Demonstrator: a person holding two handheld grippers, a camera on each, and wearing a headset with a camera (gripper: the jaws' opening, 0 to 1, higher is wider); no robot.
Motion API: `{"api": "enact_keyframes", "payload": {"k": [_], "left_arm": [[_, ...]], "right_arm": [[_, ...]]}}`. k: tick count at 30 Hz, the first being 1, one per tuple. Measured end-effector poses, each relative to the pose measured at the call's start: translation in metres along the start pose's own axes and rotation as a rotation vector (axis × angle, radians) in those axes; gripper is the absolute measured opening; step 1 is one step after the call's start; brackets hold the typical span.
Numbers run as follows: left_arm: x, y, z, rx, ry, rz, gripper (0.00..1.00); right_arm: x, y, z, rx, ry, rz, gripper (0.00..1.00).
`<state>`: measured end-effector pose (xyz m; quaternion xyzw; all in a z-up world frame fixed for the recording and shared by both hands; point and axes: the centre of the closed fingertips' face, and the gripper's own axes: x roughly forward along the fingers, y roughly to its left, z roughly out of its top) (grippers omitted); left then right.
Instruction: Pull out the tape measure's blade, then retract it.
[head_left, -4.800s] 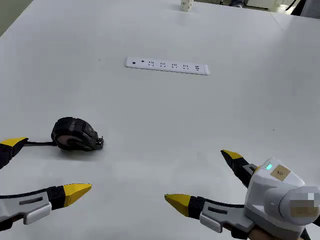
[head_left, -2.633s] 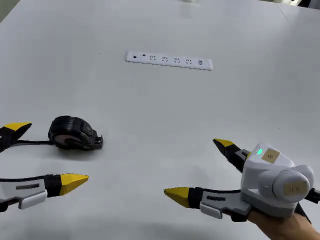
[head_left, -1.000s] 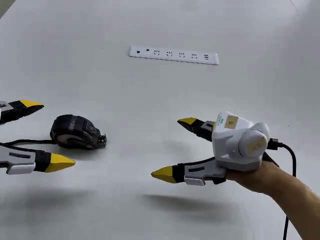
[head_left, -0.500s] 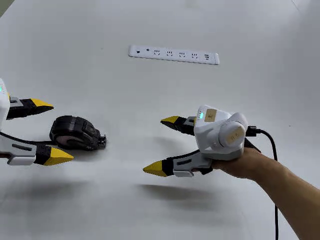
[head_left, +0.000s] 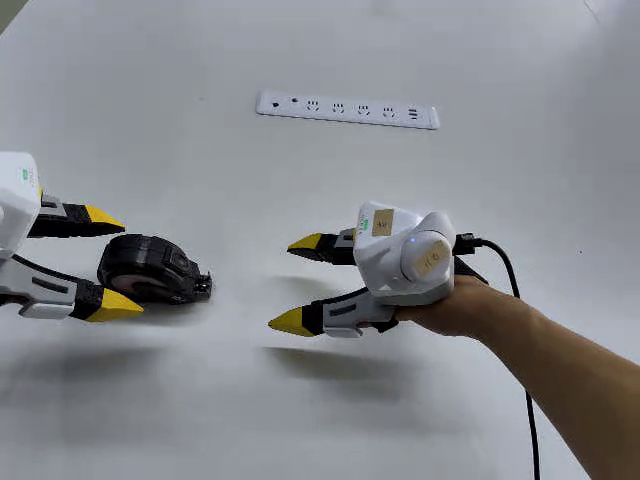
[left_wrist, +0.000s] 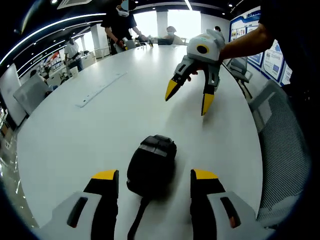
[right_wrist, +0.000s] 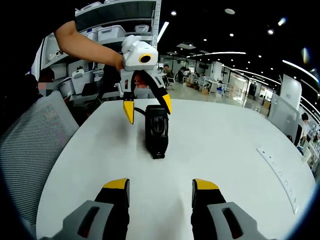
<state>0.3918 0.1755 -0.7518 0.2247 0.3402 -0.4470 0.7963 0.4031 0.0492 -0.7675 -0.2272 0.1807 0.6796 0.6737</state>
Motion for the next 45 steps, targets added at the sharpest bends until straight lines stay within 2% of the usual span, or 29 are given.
{"api": "enact_keyframes", "payload": {"k": [14, 24, 29, 31, 45], "left_arm": [[0.005, 0.008, -0.004, 0.095, 0.085, -0.066, 0.39], [0.009, 0.006, -0.009, 0.155, 0.156, -0.107, 0.29], [0.012, 0.005, -0.011, 0.189, 0.182, -0.122, 0.27], [0.013, 0.006, -0.012, 0.195, 0.184, -0.123, 0.27], [0.013, 0.006, -0.014, 0.21, 0.195, -0.129, 0.26]], "right_arm": [[0.025, -0.003, 0.008, -0.059, 0.015, 0.058, 0.35], [0.043, 0.001, 0.013, -0.08, 0.026, 0.102, 0.28], [0.051, 0.0, 0.014, -0.092, 0.031, 0.105, 0.24], [0.053, 0.0, 0.013, -0.098, 0.037, 0.105, 0.21], [0.072, 0.005, 0.016, -0.1, 0.045, 0.143, 0.2]]}}
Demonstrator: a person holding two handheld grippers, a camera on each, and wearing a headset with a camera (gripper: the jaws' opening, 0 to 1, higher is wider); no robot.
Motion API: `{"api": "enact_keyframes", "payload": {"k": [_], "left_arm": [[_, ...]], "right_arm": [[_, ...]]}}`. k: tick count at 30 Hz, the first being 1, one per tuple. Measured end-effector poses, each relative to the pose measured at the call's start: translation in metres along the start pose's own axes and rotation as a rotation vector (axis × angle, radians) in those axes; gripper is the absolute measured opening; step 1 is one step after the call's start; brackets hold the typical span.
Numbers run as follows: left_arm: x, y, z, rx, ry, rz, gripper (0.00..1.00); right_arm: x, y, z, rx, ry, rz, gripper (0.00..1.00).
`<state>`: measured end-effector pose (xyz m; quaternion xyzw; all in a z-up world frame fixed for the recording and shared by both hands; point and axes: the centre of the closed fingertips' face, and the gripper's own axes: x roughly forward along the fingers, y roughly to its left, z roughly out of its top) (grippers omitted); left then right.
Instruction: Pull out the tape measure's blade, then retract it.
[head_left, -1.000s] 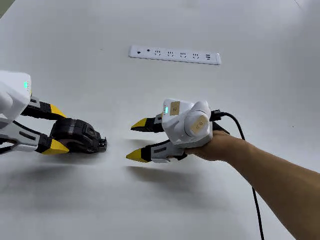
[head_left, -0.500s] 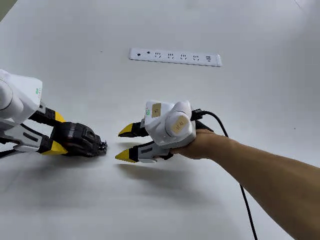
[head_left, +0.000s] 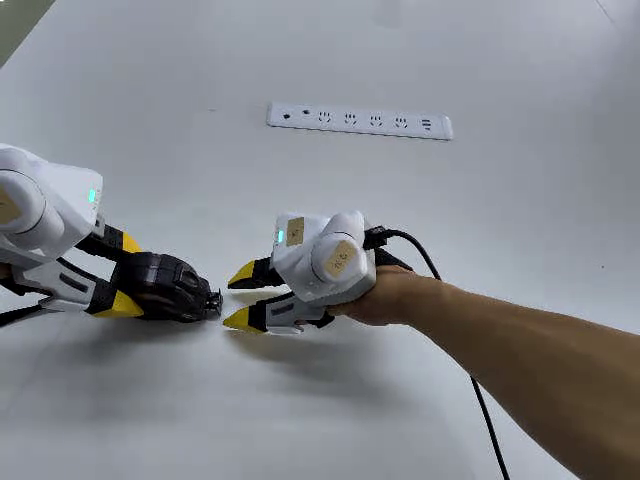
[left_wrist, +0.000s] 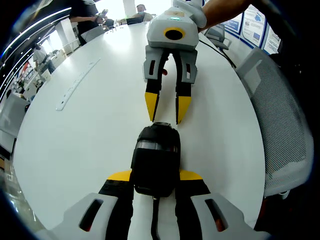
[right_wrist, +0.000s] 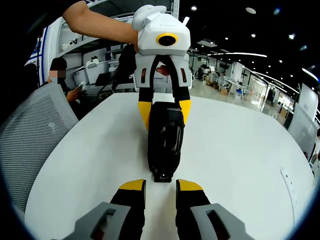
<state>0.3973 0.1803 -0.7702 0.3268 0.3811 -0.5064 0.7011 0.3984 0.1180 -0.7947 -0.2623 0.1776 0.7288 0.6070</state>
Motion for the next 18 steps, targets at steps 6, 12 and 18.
{"api": "enact_keyframes", "payload": {"k": [6, 12, 18], "left_arm": [[0.0, 0.0, -0.001, -0.005, 0.0, 0.0, 0.26], [0.0, 0.0, -0.001, -0.015, -0.001, -0.002, 0.26], [0.0, 0.0, -0.001, -0.022, -0.004, -0.005, 0.26]], "right_arm": [[0.007, -0.001, 0.003, 0.001, 0.002, 0.009, 0.18], [0.013, -0.002, 0.004, 0.007, 0.002, 0.008, 0.14], [0.015, -0.004, 0.004, 0.012, 0.005, 0.007, 0.12]]}}
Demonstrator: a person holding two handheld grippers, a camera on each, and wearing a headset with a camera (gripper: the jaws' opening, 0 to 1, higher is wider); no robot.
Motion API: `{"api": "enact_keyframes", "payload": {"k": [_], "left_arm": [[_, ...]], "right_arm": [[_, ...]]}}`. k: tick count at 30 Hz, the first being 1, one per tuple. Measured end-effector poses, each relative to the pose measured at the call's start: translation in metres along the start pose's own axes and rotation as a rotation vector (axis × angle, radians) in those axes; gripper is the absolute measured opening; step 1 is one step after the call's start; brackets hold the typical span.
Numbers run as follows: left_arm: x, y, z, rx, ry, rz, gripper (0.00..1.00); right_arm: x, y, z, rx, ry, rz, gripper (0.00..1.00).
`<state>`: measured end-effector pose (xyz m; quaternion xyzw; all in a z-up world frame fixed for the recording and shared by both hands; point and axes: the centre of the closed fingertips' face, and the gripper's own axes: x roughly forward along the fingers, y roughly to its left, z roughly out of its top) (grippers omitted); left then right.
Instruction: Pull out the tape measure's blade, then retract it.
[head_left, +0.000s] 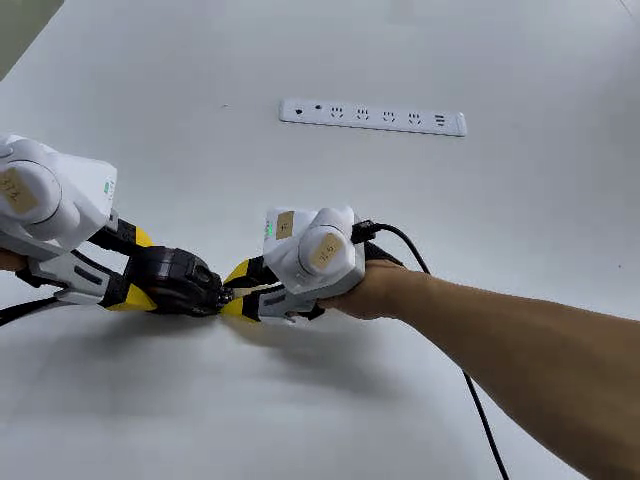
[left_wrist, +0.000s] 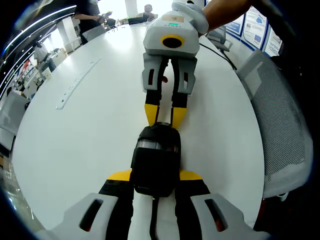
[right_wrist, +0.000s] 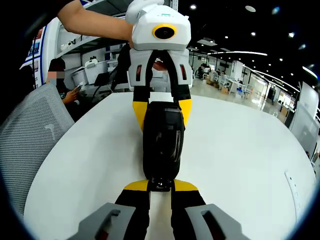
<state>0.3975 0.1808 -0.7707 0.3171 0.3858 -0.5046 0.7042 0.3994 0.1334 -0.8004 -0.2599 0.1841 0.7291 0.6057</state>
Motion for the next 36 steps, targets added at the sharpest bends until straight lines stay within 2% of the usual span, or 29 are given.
{"api": "enact_keyframes", "payload": {"k": [4, 22, 36], "left_arm": [[0.0, 0.0, 0.0, -0.006, 0.0, -0.001, 0.26], [0.0, -0.001, 0.0, -0.033, -0.002, -0.006, 0.26], [0.0, 0.0, -0.001, -0.048, -0.006, -0.005, 0.26]], "right_arm": [[0.0, 0.0, 0.0, 0.015, -0.004, 0.002, 0.11], [-0.003, 0.001, -0.002, -0.002, 0.013, 0.003, 0.09], [-0.012, 0.001, -0.009, 0.004, 0.035, 0.01, 0.09]]}}
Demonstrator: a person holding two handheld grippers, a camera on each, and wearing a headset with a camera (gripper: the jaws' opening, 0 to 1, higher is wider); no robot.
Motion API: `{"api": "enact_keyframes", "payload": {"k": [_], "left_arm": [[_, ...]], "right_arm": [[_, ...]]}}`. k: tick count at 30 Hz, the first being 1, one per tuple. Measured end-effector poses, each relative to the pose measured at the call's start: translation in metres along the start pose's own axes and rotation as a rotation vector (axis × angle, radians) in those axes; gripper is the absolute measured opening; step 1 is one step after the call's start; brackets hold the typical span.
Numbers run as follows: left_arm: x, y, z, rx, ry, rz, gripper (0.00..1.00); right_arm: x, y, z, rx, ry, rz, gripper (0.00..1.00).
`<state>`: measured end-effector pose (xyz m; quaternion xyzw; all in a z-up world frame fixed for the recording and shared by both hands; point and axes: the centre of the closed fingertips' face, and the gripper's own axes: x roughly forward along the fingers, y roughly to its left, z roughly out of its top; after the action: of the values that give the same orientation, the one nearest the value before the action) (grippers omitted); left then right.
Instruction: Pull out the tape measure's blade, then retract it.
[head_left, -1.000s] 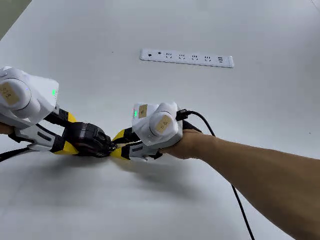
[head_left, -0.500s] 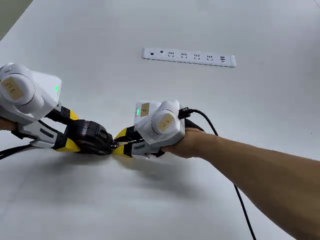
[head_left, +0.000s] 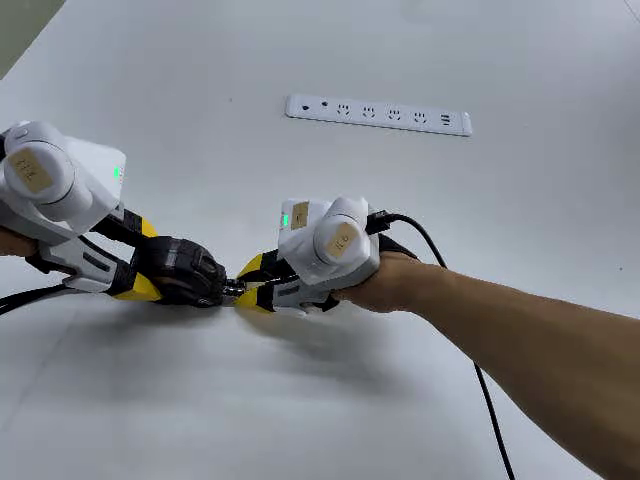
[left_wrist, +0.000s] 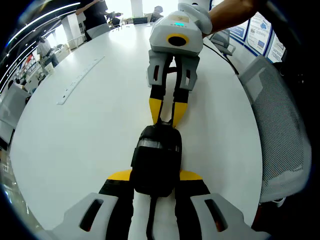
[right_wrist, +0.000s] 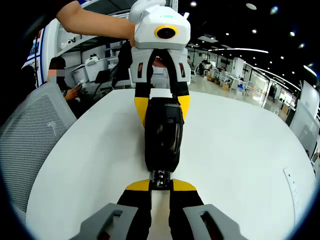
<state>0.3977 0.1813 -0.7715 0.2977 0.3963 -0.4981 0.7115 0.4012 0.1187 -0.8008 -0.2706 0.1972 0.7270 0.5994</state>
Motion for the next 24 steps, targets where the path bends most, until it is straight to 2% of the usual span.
{"api": "enact_keyframes", "payload": {"k": [24], "left_arm": [[0.0, 0.001, 0.0, -0.015, -0.001, 0.0, 0.26]], "right_arm": [[-0.016, -0.001, -0.012, 0.001, 0.019, 0.0, 0.09]]}}
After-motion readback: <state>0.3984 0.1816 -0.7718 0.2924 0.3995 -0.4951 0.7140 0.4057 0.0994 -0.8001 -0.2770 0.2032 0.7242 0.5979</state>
